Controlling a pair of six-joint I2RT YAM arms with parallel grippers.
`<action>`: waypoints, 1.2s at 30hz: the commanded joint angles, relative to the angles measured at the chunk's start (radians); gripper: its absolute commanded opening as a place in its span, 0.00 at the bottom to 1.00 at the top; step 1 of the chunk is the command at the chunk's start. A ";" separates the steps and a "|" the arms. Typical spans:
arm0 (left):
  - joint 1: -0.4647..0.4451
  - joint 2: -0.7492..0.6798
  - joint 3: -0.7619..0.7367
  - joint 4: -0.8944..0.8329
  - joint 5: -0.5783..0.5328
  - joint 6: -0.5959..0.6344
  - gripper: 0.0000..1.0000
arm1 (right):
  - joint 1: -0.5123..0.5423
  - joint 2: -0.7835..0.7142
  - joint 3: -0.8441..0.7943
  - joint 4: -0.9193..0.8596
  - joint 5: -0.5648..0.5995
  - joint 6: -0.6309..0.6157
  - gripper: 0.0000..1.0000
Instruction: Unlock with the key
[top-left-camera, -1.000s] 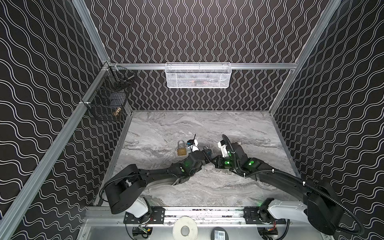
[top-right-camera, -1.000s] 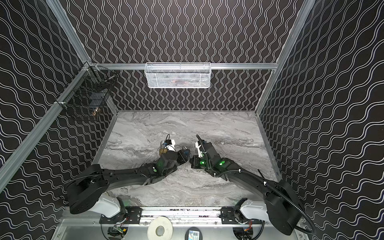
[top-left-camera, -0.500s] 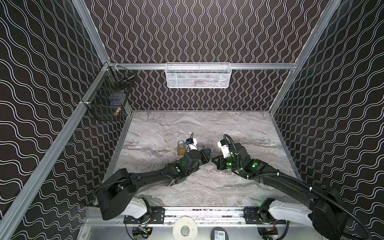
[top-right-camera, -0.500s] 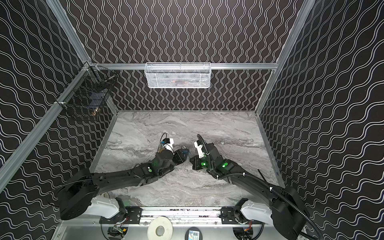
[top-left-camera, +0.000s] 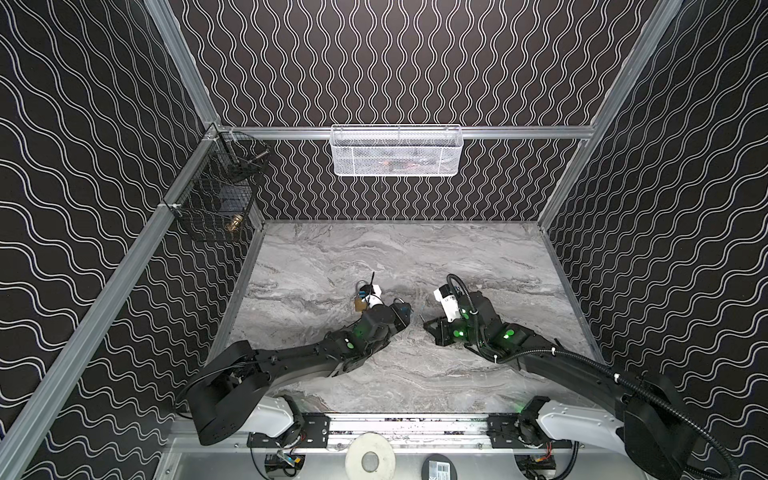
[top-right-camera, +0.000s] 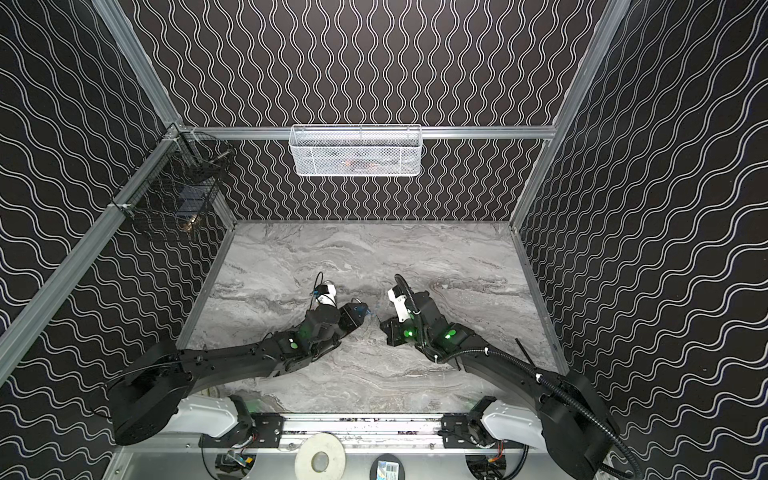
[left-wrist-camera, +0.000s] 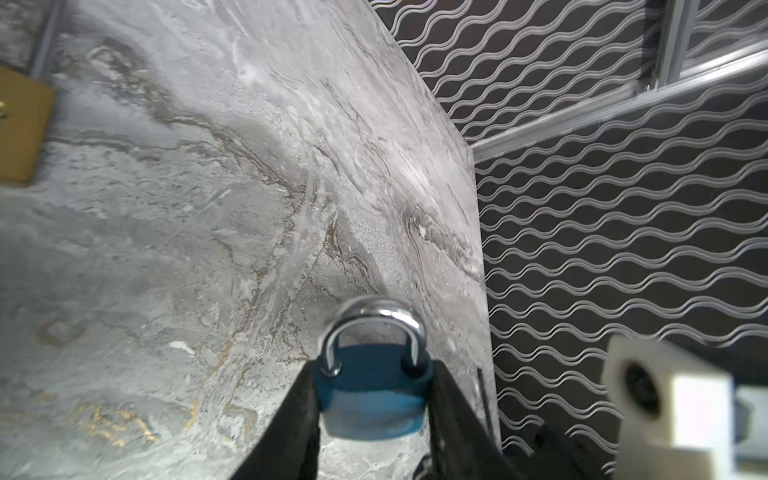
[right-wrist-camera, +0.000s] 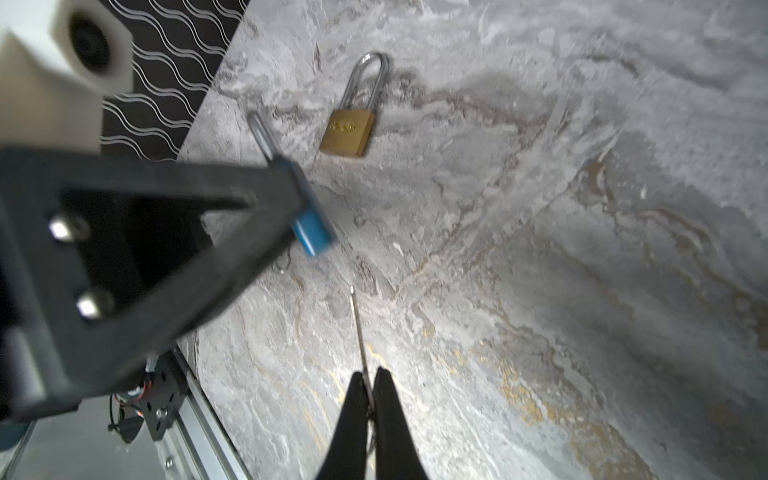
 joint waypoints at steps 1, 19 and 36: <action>0.015 -0.009 -0.002 0.012 0.013 -0.100 0.23 | 0.001 -0.028 -0.028 0.019 0.009 0.001 0.00; 0.069 0.012 -0.072 0.121 0.226 -0.259 0.22 | 0.035 0.089 0.039 0.028 -0.025 -0.037 0.00; 0.069 0.004 -0.066 0.129 0.230 -0.250 0.22 | 0.041 0.113 0.052 0.039 -0.057 -0.031 0.00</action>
